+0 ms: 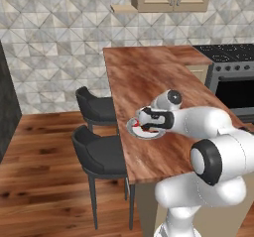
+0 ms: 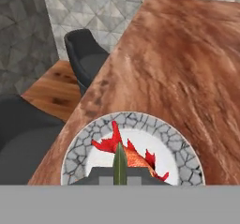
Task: Take the lemon wedge from the fridge and place it on the plate with fish on the dining counter.
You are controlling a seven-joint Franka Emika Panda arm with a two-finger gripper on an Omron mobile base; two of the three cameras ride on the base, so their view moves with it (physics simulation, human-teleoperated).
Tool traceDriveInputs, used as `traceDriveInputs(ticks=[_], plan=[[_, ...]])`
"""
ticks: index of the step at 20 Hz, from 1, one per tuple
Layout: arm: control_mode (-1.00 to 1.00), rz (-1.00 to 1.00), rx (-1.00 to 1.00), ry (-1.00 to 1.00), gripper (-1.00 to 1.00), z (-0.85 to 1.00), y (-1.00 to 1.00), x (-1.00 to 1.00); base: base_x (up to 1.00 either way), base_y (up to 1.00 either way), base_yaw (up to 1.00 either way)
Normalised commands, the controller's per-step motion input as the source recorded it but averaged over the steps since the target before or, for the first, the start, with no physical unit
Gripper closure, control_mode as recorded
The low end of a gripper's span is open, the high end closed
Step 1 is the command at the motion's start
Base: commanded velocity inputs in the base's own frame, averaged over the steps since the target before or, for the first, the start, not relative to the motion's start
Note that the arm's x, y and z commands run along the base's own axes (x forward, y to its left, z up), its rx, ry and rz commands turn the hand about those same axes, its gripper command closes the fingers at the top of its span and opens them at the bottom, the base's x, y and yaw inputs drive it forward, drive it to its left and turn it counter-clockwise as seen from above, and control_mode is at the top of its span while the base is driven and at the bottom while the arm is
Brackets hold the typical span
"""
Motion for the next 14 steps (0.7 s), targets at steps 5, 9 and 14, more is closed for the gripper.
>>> traceDriveInputs(ticks=[5,9,14], plan=[[-1.00,0.11,-0.11,0.00,1.00,-0.55,0.01,0.32,0.00,0.00,0.00],[-1.00,0.06,0.00,0.00,1.00,-0.18,0.11,0.52,0.00,0.00,0.00],[-1.00,0.12,0.00,0.00,1.00,-0.27,0.26,0.22,0.00,0.00,0.00]])
